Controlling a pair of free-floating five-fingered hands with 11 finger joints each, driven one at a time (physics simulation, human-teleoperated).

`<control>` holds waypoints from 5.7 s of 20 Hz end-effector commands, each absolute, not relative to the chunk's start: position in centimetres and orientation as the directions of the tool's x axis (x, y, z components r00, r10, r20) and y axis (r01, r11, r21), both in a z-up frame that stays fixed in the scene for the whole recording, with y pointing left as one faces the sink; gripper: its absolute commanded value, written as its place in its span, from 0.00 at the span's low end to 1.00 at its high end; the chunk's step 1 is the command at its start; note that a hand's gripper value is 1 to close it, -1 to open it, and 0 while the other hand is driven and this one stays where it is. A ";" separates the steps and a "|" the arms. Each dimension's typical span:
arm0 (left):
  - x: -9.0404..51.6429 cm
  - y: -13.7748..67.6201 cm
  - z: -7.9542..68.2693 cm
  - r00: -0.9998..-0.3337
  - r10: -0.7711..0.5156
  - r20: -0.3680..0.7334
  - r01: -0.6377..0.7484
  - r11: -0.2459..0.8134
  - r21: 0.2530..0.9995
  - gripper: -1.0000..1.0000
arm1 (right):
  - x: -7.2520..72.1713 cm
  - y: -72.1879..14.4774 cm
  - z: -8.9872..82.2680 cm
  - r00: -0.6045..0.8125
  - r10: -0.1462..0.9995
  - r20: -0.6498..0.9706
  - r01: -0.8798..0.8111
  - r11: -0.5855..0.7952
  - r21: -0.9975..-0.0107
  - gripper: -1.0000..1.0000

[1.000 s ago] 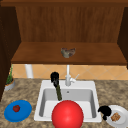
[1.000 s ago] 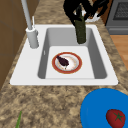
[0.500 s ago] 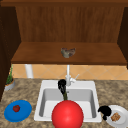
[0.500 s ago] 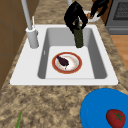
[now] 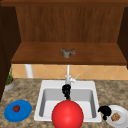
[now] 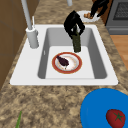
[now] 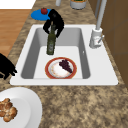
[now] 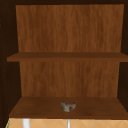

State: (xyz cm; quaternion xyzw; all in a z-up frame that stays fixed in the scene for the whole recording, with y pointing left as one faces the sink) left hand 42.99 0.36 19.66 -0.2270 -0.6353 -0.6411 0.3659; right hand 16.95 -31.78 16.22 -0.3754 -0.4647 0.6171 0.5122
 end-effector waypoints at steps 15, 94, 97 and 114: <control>44.8 -6.1 11.8 -0.664 -0.352 0.659 0.713 -0.033 0.701 1.00 | 17.0 -31.8 16.2 -0.193 0.981 0.013 -0.283 -0.043 -0.958 0.50; 43.4 13.3 5.5 -0.779 0.015 0.626 0.613 0.229 0.756 0.00 | 17.0 -31.8 16.2 -0.193 0.981 0.013 -0.283 -0.043 -0.958 0.50; 43.2 14.7 5.8 -0.808 0.014 0.589 0.576 0.232 0.784 0.00 | 17.0 -31.8 16.2 -0.193 0.981 0.013 -0.283 -0.043 -0.958 0.50; 40.7 23.0 8.0 -0.896 -0.011 0.445 0.424 0.285 0.860 0.00 | 17.0 -31.8 16.2 -0.193 0.981 0.013 -0.283 -0.043 -0.958 0.50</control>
